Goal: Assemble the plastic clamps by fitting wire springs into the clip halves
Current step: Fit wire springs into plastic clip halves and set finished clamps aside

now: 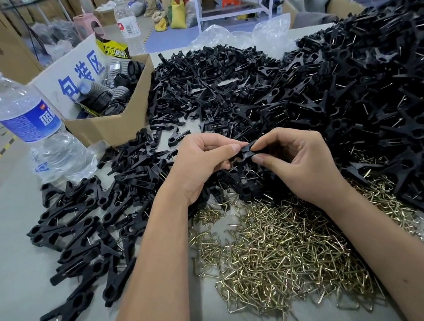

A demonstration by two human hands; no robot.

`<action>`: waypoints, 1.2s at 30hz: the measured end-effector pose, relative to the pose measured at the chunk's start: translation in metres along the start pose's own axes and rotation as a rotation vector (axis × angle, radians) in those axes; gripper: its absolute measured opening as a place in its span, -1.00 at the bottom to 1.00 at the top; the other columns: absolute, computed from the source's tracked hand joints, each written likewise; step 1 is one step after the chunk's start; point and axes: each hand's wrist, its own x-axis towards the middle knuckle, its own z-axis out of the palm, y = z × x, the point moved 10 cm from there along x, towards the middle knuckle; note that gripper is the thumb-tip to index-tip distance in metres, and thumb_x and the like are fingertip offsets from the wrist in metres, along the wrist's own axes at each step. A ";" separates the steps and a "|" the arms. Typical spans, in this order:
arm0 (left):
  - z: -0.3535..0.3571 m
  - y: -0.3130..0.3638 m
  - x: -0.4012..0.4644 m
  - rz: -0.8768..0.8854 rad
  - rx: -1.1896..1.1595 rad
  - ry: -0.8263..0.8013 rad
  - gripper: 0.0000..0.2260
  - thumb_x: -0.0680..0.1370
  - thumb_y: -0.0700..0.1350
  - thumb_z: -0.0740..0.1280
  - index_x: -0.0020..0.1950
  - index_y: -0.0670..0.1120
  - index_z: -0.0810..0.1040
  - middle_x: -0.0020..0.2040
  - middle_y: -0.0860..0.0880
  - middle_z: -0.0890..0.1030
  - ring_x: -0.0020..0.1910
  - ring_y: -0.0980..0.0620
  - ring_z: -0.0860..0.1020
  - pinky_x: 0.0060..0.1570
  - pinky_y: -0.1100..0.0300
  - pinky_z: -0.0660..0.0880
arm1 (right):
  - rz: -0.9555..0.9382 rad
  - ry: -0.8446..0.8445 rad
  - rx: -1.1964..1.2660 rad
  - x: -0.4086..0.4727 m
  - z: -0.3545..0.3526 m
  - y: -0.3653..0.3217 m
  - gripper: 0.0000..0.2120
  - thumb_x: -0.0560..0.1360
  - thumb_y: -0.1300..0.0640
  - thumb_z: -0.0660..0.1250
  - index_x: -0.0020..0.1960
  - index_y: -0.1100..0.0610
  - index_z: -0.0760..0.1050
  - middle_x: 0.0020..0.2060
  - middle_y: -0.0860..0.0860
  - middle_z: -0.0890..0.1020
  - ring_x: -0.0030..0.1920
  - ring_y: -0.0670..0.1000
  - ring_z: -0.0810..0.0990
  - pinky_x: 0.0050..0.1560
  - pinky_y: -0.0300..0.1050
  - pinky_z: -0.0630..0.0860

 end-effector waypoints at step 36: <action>-0.033 0.029 -0.004 0.323 -0.004 0.206 -0.70 0.27 -0.35 0.64 -0.11 -0.06 0.73 -0.12 -0.06 0.74 -0.09 0.01 0.69 -0.01 0.17 0.63 | 0.198 -0.151 -0.301 0.003 0.013 0.003 -0.96 0.46 0.07 0.59 -0.11 -0.01 0.75 -0.25 -0.13 0.72 -0.20 -0.15 0.68 -0.09 -0.21 0.60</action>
